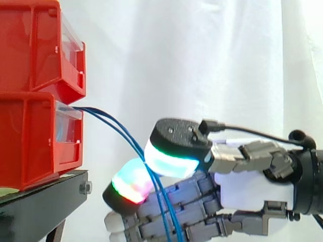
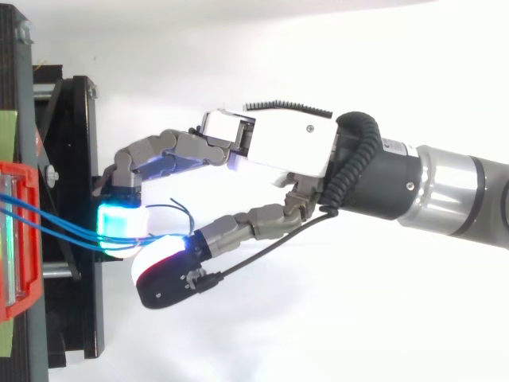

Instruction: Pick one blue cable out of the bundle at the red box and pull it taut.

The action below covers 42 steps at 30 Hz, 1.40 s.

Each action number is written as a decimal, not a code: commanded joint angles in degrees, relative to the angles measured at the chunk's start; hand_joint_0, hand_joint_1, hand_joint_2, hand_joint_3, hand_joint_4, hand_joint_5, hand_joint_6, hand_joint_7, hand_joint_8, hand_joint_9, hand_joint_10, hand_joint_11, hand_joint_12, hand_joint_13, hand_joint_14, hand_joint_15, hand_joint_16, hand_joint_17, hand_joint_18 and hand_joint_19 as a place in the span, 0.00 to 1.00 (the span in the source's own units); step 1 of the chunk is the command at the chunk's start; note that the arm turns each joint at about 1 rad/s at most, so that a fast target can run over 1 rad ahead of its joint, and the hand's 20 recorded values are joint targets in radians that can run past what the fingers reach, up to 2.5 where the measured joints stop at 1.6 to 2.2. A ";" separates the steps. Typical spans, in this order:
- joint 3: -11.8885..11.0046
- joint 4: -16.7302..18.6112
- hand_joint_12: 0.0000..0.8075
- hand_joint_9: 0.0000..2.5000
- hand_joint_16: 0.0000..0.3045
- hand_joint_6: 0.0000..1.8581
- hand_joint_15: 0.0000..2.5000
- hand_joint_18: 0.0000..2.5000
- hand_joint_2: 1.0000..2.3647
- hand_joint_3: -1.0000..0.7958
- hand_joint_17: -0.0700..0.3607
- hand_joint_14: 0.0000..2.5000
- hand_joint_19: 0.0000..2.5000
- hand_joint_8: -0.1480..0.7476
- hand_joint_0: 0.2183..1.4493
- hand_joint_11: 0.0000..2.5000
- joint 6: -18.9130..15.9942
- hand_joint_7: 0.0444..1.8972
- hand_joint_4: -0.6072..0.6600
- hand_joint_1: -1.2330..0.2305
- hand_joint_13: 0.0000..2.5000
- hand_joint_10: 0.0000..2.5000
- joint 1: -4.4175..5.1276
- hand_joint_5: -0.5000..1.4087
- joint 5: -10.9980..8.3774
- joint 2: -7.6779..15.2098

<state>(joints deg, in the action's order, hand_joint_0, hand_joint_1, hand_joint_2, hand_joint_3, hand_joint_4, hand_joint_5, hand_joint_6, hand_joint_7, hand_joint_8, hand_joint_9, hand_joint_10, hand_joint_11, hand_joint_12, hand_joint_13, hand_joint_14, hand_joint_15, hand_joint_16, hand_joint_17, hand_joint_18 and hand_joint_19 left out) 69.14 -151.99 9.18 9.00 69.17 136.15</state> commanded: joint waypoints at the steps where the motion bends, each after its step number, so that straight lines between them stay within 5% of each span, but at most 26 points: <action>1: 0.29 0.65 0.42 0.24 0.18 0.33 0.07 0.11 0.00 0.30 0.45 0.00 0.08 0.51 0.29 0.14 -0.74 0.58 0.63 0.34 0.16 0.00 -0.30 0.20 0.09 0.96; 20: -0.85 0.38 0.42 0.24 0.18 0.34 0.08 0.12 0.00 0.31 0.45 0.00 0.09 0.51 0.29 0.14 -2.94 0.59 0.63 0.35 0.17 0.00 -0.65 0.20 0.62 1.22; 37: -2.43 -1.29 0.44 0.25 0.19 0.48 0.08 0.14 0.01 0.49 0.46 0.00 0.08 0.53 0.31 0.17 -2.94 0.48 0.59 0.35 0.18 0.00 -0.48 0.17 1.93 1.31; 42: -2.52 -2.08 0.45 0.30 0.20 0.48 0.09 0.15 0.01 0.51 0.47 0.00 0.08 0.56 0.31 0.26 -3.11 0.47 0.57 0.34 0.19 0.00 -0.39 0.17 1.85 1.05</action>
<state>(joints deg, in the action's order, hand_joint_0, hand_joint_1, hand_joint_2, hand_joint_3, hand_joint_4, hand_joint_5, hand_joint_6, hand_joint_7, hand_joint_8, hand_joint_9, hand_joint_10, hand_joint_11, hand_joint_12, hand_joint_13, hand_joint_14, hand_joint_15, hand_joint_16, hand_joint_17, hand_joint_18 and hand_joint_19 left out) 66.67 -153.59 6.19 8.55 71.03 137.34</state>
